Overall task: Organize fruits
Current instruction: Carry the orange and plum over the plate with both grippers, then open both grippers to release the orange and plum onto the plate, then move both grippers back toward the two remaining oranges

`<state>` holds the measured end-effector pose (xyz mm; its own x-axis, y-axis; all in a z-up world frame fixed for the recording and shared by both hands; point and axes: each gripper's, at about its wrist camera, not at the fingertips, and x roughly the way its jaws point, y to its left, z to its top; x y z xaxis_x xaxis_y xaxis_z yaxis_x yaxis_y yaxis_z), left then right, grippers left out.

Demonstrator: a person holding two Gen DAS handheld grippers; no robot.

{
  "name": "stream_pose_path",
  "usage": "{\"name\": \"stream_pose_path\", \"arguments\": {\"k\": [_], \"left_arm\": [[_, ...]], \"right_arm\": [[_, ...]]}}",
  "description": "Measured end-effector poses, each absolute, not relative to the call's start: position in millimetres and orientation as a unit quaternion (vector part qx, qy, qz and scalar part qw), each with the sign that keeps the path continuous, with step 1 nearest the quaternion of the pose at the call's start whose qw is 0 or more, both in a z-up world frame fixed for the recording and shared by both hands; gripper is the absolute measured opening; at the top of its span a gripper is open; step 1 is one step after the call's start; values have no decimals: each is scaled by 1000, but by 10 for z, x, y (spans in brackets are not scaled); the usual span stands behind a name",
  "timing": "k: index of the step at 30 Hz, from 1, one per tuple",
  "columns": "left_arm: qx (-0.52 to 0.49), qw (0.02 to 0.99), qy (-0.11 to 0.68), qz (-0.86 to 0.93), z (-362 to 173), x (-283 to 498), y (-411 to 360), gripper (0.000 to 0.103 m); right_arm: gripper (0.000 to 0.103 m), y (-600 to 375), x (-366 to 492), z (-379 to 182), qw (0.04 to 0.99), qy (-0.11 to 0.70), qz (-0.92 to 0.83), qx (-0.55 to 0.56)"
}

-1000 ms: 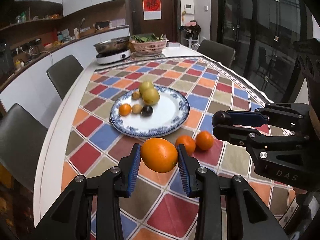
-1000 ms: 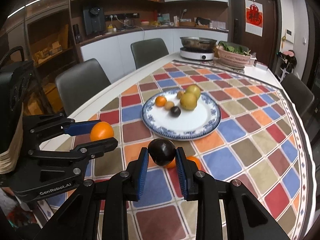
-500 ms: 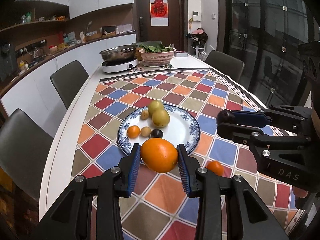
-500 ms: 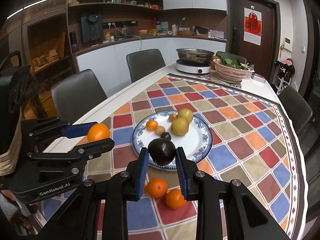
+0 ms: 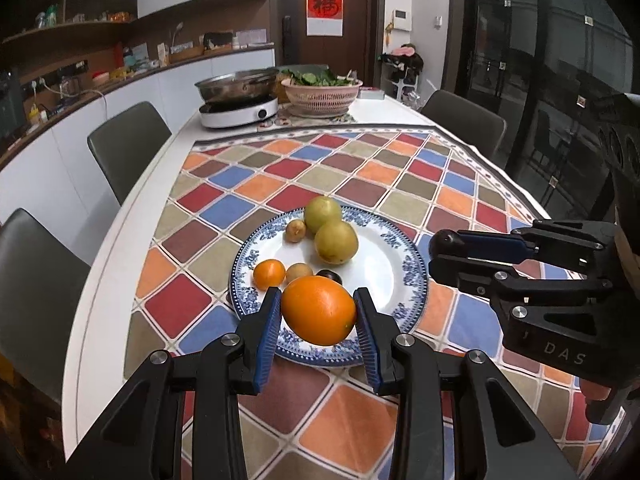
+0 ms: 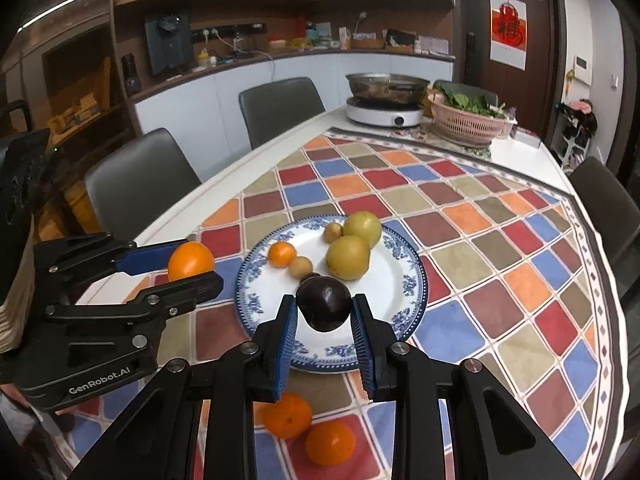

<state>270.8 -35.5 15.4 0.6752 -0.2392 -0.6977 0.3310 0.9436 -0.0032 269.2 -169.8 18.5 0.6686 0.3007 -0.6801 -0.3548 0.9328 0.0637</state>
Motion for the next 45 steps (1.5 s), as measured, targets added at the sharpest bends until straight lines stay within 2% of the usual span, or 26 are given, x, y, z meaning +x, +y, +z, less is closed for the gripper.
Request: {"name": "stream_pose_path", "arguments": {"k": [12,20,22,23,24,25,31,34,45], "left_arm": [[71,896,413,-149,-251,3083,-392,36],[79,890,425,-147,-322,3183,-415,38],[81,893,419,-144,-286,3180,-421,54],[82,895,415,-141,-260,3160,-418,58],[84,898,410,-135,-225,3126,-415,61],[87,900,406,-133,-190,3092,-411,61],[122,913,370,-118,23,2719,-447,68],[125,920,351,-121,141,2513,-463,69],[112,936,313,-117,446,1922,-479,80]], "right_arm": [[29,-1752,3151,-229,896,410,166,-28],[29,-1774,3254,-365,893,419,161,-16],[31,-1782,3254,-355,894,416,165,-12],[35,-1783,3250,-347,895,415,164,-13],[48,-1793,3231,-329,897,413,159,-14],[55,-1807,3202,-308,900,408,155,-14],[55,-1879,2888,-104,917,375,129,-37],[62,-1916,2698,-10,922,363,126,-40],[62,-1972,2154,268,930,337,138,-40]]}}
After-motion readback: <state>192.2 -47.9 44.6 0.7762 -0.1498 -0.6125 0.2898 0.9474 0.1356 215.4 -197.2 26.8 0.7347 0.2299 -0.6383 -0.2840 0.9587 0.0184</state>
